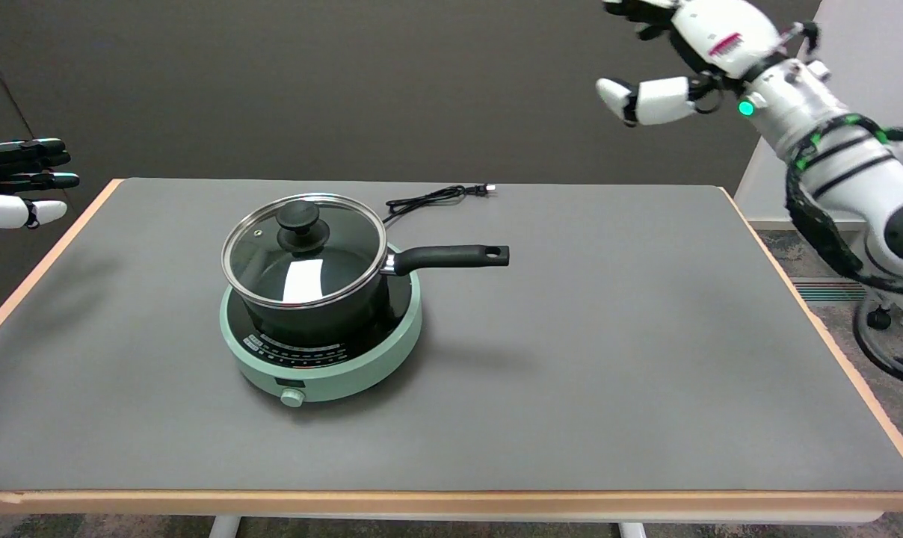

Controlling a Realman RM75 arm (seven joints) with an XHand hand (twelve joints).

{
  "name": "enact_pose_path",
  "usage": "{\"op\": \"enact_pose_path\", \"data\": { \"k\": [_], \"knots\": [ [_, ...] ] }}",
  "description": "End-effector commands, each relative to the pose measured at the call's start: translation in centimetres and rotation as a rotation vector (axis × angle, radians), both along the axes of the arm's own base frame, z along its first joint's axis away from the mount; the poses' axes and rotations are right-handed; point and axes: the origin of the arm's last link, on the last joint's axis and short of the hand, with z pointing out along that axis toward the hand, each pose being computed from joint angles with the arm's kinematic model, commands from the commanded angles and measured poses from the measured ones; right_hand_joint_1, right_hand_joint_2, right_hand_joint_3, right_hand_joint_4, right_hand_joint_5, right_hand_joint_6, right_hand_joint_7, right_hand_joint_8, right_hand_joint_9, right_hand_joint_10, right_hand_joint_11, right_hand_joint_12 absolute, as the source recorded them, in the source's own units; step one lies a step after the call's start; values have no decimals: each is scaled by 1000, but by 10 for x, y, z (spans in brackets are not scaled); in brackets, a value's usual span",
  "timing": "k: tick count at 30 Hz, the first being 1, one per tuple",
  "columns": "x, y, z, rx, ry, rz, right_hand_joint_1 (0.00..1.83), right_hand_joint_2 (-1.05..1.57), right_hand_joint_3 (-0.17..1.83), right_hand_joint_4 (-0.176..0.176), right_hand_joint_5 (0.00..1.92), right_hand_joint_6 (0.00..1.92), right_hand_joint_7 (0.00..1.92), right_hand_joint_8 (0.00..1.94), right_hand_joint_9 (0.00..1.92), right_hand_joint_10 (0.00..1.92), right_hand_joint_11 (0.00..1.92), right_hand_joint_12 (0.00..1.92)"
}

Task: Pick up the pot lid.

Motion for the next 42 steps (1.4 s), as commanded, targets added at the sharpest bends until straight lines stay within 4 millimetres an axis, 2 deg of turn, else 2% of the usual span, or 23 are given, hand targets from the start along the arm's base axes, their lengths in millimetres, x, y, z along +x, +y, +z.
{"op": "enact_pose_path", "data": {
  "k": [1,5,10,16,23,27,35,42],
  "knots": [
    [26,-68,-99,517,-53,-102,563,592,854,112,374,174,479,179,610,336,371,667],
    [28,-84,-126,583,12,-126,582,596,852,116,398,180,525,184,642,371,377,686],
    [24,-91,-154,603,147,-155,650,561,898,124,429,182,581,184,648,412,383,710],
    [11,-101,-186,625,240,-194,711,566,917,164,501,218,632,197,671,441,401,725],
    [4,-106,-246,729,429,-242,723,595,881,176,513,232,632,221,695,424,419,725],
    [7,-105,-266,749,500,-226,723,595,883,176,512,232,629,220,694,422,419,726],
    [29,-100,-296,797,572,-171,727,600,885,176,524,240,623,217,691,415,419,718],
    [40,-94,-314,835,579,-140,757,596,911,176,538,256,640,211,695,440,421,713]
  ]
}}
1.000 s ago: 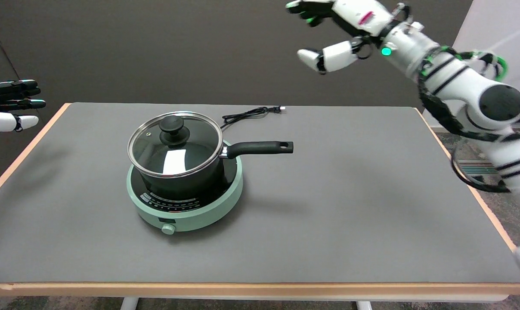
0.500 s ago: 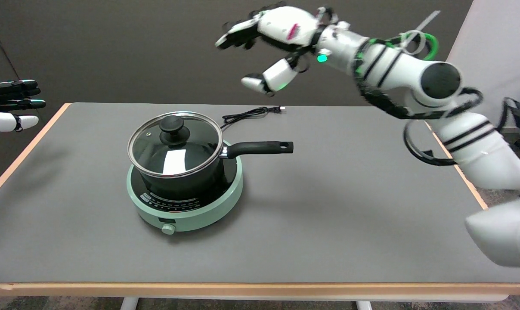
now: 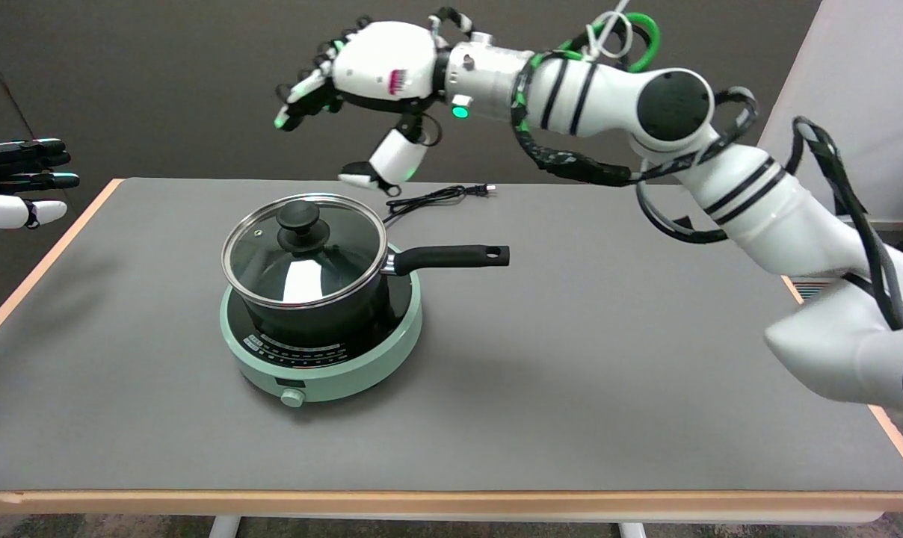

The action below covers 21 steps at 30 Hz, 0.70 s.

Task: Pick up the pot lid.

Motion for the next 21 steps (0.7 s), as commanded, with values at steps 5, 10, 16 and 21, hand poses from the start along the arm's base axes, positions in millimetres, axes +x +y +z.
{"op": "enact_pose_path", "data": {
  "k": [5,10,16,21],
  "knots": [
    [12,5,-82,171,150,31,819,604,929,176,545,275,644,206,690,438,423,685],
    [-2,-5,-90,163,183,-11,854,624,934,176,543,301,651,211,690,429,427,665],
    [-13,-14,-96,159,181,-62,848,604,958,176,491,243,653,218,691,442,426,672],
    [-21,-20,-97,147,182,-92,827,577,972,176,450,202,654,225,691,452,425,681]
  ]
}}
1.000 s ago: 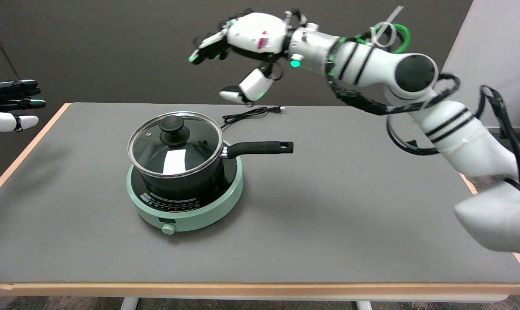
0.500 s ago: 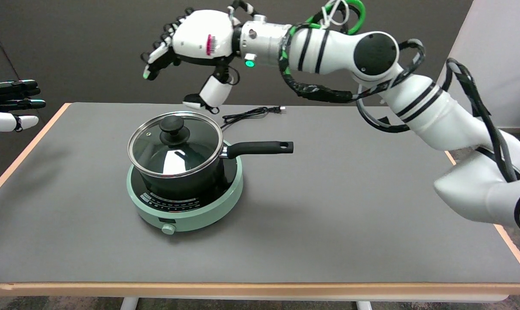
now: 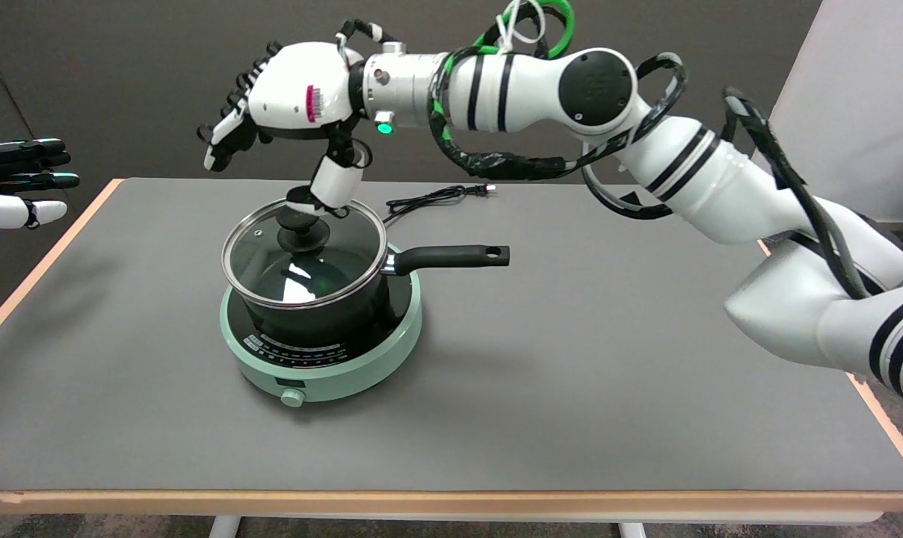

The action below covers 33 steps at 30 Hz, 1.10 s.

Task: Pick up the pot lid.

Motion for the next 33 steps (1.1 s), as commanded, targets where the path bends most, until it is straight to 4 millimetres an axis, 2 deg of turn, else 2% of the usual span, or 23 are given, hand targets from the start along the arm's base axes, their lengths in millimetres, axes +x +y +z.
{"op": "enact_pose_path", "data": {
  "k": [1,10,20,33],
  "knots": [
    [-24,-17,-27,7,57,-89,822,573,974,176,443,196,653,226,690,452,426,682],
    [-47,-20,-24,-23,104,-103,731,553,953,176,435,187,638,217,679,441,419,688],
    [-56,-22,-15,-44,129,-108,717,547,946,176,441,189,635,216,672,431,417,690],
    [-65,-28,-4,-77,175,-105,813,586,947,176,532,271,646,211,677,417,420,666]
  ]
}}
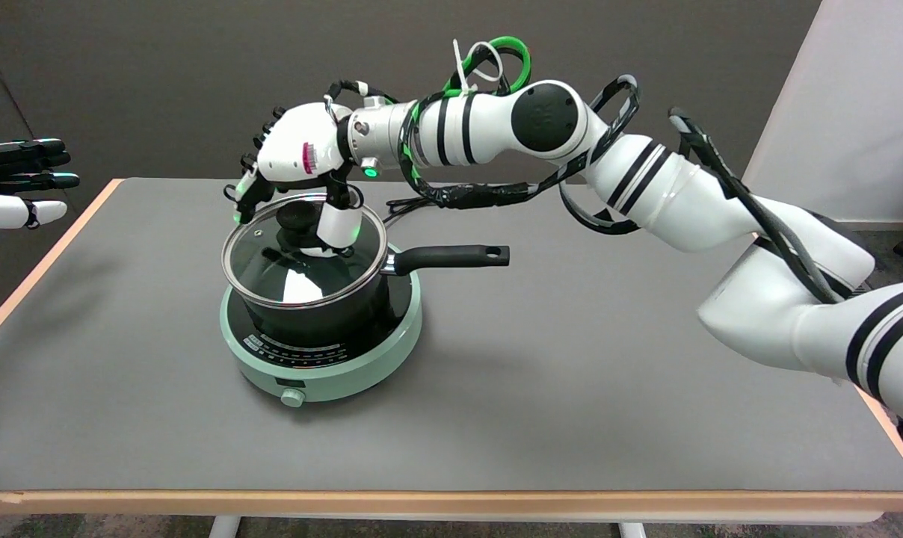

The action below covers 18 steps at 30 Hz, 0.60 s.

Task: Pick up the pot lid.

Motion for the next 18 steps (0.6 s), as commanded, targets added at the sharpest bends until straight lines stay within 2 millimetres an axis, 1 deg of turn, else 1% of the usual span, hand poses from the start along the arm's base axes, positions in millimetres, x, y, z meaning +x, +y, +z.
{"op": "enact_pose_path", "data": {
  "k": [1,3,4,6,8,10,18],
  "knots": [
    [-16,-6,11,-35,56,-7,819,588,945,176,536,275,650,212,679,419,420,664],
    [-17,-7,12,-39,58,-10,821,613,909,176,548,286,643,233,688,402,427,643],
    [-18,-7,13,-39,59,-11,840,599,939,176,555,308,654,214,682,416,423,654],
    [-18,-7,14,-42,61,-12,857,606,937,176,563,327,659,217,685,417,425,644],
    [-19,-7,15,-44,62,-12,866,637,898,176,575,340,655,246,696,411,437,624],
    [-19,-8,17,-47,65,-12,893,623,928,176,578,372,676,233,698,430,437,639],
    [-17,-9,18,-52,58,-11,922,649,901,176,611,455,733,282,727,470,457,643]
  ]
}}
